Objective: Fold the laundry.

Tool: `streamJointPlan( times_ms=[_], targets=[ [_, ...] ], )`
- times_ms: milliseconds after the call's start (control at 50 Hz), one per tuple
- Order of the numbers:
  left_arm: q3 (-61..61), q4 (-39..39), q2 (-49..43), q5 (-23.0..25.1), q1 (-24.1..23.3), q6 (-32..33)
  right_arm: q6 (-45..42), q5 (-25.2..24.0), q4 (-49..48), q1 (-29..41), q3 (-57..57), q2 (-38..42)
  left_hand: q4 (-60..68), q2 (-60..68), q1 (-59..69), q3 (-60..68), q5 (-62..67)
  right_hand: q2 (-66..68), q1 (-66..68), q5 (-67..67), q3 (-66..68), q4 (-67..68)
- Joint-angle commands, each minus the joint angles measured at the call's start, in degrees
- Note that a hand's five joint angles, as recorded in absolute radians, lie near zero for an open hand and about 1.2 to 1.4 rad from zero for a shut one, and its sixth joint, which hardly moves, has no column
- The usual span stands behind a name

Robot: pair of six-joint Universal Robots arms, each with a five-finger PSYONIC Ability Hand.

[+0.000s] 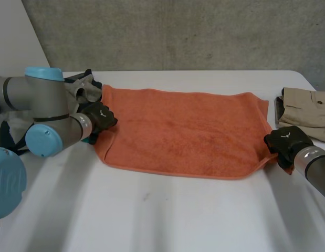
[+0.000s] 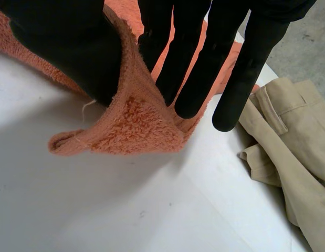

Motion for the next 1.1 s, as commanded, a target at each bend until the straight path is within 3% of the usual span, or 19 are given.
streamJointPlan(
  times_ms=[20,140,260,360,420,500,600,680,740,880,960,1040,1100],
  targets=[
    [-0.5,-0.6,-0.1,-0.8,-0.3,0.7,0.3,-0.1,0.4,-0.5,-1.0,-0.3,41.3,41.5,39.6,41.5,41.5,12.7,16.0,11.5,12.0,11.5],
    [-6.7,-1.8,7.1,-4.0,0.5,-1.5,1.4,-0.7,2.7,-1.3,-2.9,-2.0,41.4,41.6,39.7,41.6,41.6,12.7,16.0,11.5,12.0,11.5],
    [-22.1,-4.4,20.3,-5.5,3.1,-5.5,-2.7,-5.6,17.6,-3.8,-8.2,-4.6,41.4,41.6,39.7,41.6,41.6,12.7,16.0,11.5,12.0,11.5],
    [-35.6,-9.3,31.8,-6.5,6.2,-6.0,-20.6,-11.1,40.2,-8.1,-13.6,-5.4,41.4,41.6,39.7,41.6,41.6,12.7,16.0,11.5,12.0,11.5],
    [-40.6,-10.2,35.6,-4.0,7.2,-5.4,-31.9,-12.1,49.8,-8.9,-15.6,-5.1,41.4,41.6,39.7,41.6,41.6,12.7,16.0,11.5,12.0,11.5],
    [-42.0,-9.4,35.9,-1.2,6.6,-5.6,-37.8,-11.6,54.7,-8.2,-17.7,-2.9,41.4,41.6,39.7,41.6,41.6,12.7,16.0,11.5,12.0,11.5],
    [-38.4,-4.8,30.8,-3.3,5.4,-6.9,-33.8,-9.0,51.0,-6.3,-21.1,1.3,41.4,41.6,39.7,41.6,41.6,12.7,16.0,11.5,12.0,11.5],
    [-30.2,-2.3,25.3,-7.3,5.1,-11.0,-30.8,-6.1,44.9,-4.9,-25.7,4.9,41.4,41.6,39.7,41.6,41.6,12.7,16.0,11.5,12.0,11.5],
    [-24.3,-1.9,23.1,-7.6,4.8,-14.1,-29.5,-6.1,40.5,-3.7,-29.1,6.2,41.4,41.6,39.7,41.6,41.6,12.7,16.0,11.5,12.0,11.5],
    [-1.8,2.4,22.2,-7.9,3.8,-26.9,-17.9,-5.6,19.1,-1.2,-43.4,6.8,41.4,41.6,39.7,41.6,41.6,12.7,16.0,11.5,12.0,11.5],
    [8.9,12.7,23.6,-8.5,3.6,-35.9,-4.2,-3.0,0.6,-1.0,-46.7,4.0,41.4,41.6,39.7,41.6,41.6,12.7,16.0,11.5,12.0,11.5],
    [11.3,22.1,24.8,-8.8,4.1,-42.2,3.2,-0.7,-13.9,-0.7,-44.9,1.8,41.4,41.6,39.7,41.6,41.6,12.7,16.0,11.5,12.0,11.5],
    [10.9,26.7,25.1,-8.3,4.8,-45.4,4.0,0.0,-17.2,-0.7,-43.0,1.1,41.4,41.6,39.7,41.6,41.6,12.7,16.0,11.5,12.0,11.5]
  ],
)
